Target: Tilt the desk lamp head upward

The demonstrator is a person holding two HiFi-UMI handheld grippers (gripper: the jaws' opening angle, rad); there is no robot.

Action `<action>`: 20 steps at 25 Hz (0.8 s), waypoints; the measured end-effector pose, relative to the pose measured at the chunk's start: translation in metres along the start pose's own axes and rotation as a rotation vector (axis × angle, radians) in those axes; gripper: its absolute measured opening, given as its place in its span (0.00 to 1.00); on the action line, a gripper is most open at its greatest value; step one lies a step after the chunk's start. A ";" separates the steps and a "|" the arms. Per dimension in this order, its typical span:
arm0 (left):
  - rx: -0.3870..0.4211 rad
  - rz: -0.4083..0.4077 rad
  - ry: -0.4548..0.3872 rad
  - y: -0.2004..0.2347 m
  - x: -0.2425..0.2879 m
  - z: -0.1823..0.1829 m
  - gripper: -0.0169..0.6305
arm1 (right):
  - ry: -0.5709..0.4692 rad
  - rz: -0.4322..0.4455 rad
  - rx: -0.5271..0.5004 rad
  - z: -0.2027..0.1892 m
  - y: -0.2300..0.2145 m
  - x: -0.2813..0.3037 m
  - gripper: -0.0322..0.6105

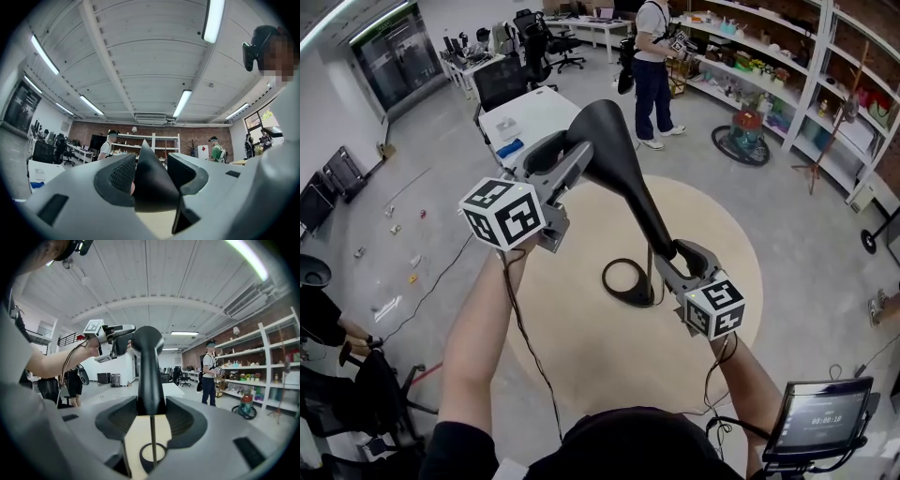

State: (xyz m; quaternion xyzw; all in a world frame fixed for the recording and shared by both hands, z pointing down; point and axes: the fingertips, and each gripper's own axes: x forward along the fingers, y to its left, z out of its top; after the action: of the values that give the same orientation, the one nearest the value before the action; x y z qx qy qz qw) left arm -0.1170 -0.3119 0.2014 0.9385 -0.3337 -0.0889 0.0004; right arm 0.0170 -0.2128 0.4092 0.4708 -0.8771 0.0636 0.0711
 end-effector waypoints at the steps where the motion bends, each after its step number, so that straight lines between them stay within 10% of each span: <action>1: 0.001 0.009 -0.007 0.001 -0.001 0.001 0.36 | -0.002 0.000 -0.002 0.000 0.000 0.000 0.32; 11: -0.017 0.168 -0.098 0.026 -0.069 0.007 0.36 | -0.072 -0.023 0.058 0.005 0.003 -0.031 0.32; 20: -0.429 0.302 0.108 -0.032 -0.188 -0.194 0.36 | -0.039 -0.146 0.281 -0.070 -0.008 -0.105 0.32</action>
State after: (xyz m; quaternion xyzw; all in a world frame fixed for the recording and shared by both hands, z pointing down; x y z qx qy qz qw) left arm -0.2074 -0.1802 0.4220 0.8600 -0.4427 -0.1066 0.2304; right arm 0.0859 -0.1186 0.4592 0.5399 -0.8242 0.1709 -0.0081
